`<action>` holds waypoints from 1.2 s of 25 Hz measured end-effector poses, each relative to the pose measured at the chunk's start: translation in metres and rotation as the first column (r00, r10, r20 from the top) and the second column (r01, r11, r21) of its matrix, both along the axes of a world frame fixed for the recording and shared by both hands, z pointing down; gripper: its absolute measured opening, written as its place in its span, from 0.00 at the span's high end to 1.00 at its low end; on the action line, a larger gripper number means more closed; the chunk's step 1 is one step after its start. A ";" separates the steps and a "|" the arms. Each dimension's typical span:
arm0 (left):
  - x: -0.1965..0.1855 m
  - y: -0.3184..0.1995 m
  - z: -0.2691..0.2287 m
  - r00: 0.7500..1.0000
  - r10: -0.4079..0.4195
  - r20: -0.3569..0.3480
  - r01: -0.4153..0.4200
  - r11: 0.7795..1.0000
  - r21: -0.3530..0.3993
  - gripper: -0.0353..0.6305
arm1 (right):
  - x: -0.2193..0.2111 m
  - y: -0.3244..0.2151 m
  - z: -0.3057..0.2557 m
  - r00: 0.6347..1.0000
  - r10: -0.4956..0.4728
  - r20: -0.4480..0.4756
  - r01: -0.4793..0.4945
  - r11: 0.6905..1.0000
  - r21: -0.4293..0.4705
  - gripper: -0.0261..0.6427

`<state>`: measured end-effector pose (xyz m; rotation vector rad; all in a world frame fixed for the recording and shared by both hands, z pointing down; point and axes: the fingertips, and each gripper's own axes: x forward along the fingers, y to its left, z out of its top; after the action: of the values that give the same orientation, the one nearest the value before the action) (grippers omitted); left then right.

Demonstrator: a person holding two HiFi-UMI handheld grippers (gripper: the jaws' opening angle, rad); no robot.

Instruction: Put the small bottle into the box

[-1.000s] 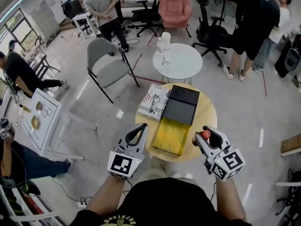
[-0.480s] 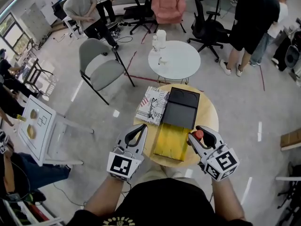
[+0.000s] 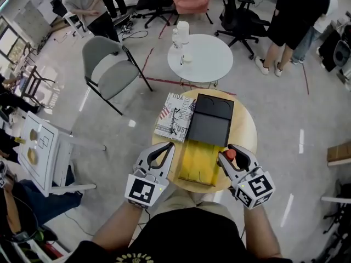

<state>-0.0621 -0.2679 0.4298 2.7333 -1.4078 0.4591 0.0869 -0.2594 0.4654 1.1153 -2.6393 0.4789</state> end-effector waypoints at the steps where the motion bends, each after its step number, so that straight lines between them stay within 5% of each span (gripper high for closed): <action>1: 0.000 -0.002 0.004 1.000 0.010 0.008 -0.010 1.000 -0.003 0.92 | -0.001 -0.001 0.005 1.000 0.004 0.001 -0.004 1.000 -0.005 0.72; 30: -0.005 -0.034 0.090 0.998 0.055 0.007 -0.054 0.994 -0.100 0.92 | -0.015 -0.035 0.133 0.997 0.046 -0.060 -0.055 0.986 -0.156 0.72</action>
<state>-0.0673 -0.3020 0.5201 2.6988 -1.2783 0.5306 0.0721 -0.2947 0.5985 1.1320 -2.4816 0.6441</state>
